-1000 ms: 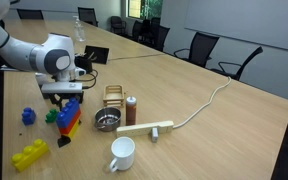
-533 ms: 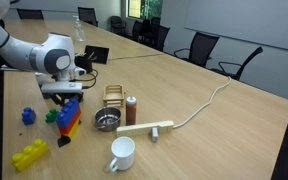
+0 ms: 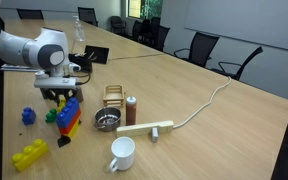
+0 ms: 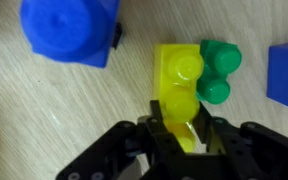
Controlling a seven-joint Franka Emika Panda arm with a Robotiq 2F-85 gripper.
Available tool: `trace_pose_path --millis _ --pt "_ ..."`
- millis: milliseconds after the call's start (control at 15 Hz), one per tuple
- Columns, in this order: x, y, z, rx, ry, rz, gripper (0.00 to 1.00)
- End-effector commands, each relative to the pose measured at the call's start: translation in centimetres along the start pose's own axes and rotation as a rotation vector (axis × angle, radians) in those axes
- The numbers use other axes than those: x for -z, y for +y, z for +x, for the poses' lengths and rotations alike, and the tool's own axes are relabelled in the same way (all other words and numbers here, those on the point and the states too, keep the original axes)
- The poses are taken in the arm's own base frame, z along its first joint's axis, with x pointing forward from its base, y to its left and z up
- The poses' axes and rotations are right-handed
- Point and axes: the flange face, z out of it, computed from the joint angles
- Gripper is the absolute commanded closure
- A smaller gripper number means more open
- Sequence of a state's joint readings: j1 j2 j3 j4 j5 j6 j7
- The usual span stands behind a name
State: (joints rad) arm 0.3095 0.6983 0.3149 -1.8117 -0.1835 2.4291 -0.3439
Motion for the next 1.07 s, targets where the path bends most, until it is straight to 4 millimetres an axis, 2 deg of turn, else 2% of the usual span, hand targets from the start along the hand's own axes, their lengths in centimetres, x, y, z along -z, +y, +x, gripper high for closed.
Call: trace_pose_path --millis 0,333,600,1000 --pt "2.3 -1.1 -0.6 -0.058 0.007 -0.004 0.90" --pt "5.1 -2.4 -2.1 -0.157 0.029 -0.024 0.90" --pt "6.4 -4.3 -4.9 -0.254 0.022 -0.040 0.90" --pt "7.0 -6.4 -10.0 -0.394 0.012 -0.093 0.90"
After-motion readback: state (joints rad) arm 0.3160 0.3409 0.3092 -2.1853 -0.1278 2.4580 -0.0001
